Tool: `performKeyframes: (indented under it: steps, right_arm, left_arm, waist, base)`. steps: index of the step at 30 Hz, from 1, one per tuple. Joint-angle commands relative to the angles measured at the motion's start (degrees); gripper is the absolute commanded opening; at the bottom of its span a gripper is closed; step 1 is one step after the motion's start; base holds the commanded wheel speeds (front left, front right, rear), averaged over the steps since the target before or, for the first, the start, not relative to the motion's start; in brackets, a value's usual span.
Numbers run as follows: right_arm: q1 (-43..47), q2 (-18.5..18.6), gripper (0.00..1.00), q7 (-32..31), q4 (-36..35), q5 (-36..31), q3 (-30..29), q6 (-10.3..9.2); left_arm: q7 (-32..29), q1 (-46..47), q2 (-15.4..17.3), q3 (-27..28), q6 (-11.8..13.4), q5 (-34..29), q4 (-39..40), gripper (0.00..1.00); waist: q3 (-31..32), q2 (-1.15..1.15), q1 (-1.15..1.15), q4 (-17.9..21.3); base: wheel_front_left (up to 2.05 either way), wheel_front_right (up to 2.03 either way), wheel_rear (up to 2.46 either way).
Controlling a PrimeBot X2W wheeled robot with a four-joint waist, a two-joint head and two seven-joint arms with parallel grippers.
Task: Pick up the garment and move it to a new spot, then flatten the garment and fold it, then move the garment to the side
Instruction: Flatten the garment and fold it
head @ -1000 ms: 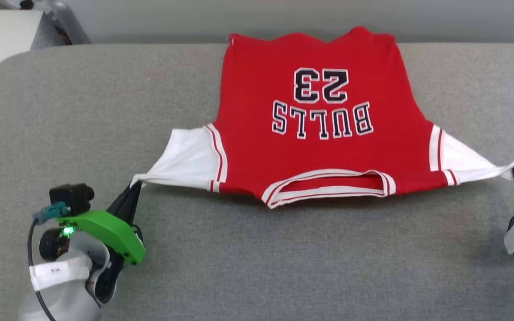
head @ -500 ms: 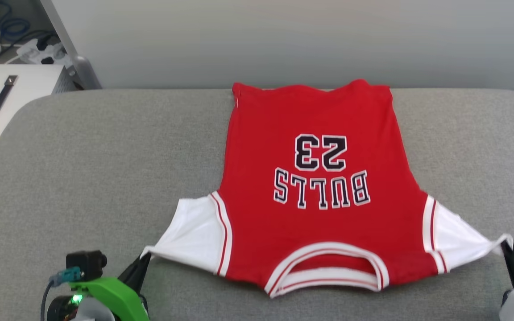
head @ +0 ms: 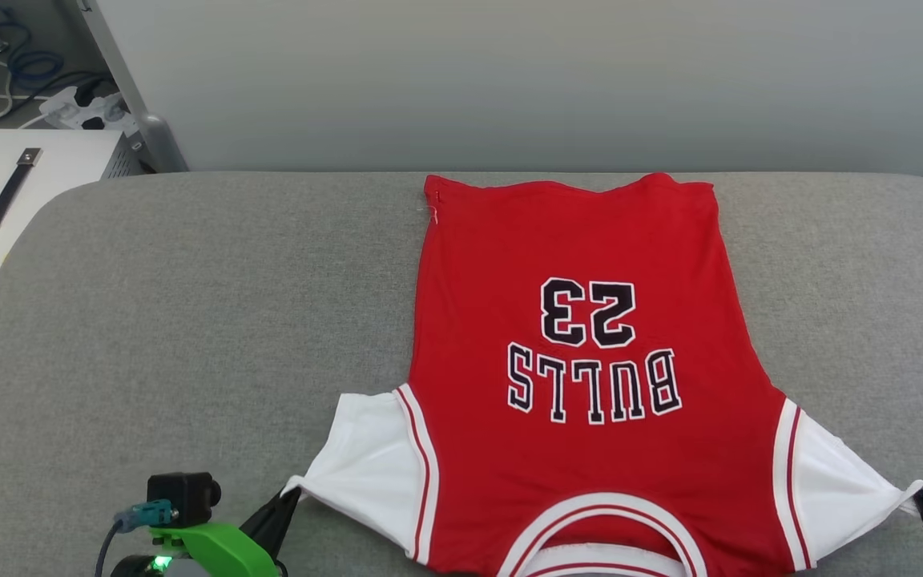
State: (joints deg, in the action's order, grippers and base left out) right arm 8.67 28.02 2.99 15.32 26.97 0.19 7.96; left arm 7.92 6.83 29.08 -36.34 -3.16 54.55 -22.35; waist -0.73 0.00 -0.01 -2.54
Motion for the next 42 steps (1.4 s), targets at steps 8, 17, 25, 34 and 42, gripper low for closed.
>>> performKeyframes:
  steps: [8, 17, 25, 34, 42]
  right_arm:
    - [-1.7, 5.5, 1.00, -11.7, -9.3, 3.7, -0.5, -0.47]
    - [-15.5, 8.9, 1.00, -36.8, -20.8, 13.6, -3.1, -0.47]
    - [-36.4, 7.3, 1.00, -58.0, -17.8, 14.4, -4.8, -0.47]
    - [-57.3, 5.7, 1.00, -70.8, -7.6, 3.8, -6.7, -0.47]
    - [-68.7, 7.9, 1.00, -70.1, 2.0, -3.7, -6.5, -0.47]
  left_arm:
    - [-7.0, 1.0, 2.7, -1.3, 4.0, -0.4, 9.2, 0.00]
    - [-15.9, 2.8, 5.9, -1.5, 10.6, -0.6, 23.6, 0.00]
    - [-19.6, 5.6, 6.3, -2.0, 13.3, -1.7, 33.1, 0.00]
    - [-21.2, 8.7, 5.8, -3.6, 14.5, -4.8, 38.3, 0.00]
    - [-20.0, 10.5, 3.5, -4.3, 13.8, -5.5, 39.2, 0.00]
  waist:
    - [-3.8, 0.00, 0.01, -1.0]
    - [-14.5, 0.00, 0.01, -4.3]
    - [-24.1, 0.00, 0.01, -9.5]
    - [-32.0, 0.00, 0.01, -15.6]
    - [-36.5, 0.00, 0.01, -19.5]
  base:
    - [0.00, 0.00, 0.00]
    - [0.00, 0.00, 0.00]
    - [0.00, 0.00, 0.00]
    - [0.00, 0.00, 0.00]
    - [0.00, 0.00, 0.00]
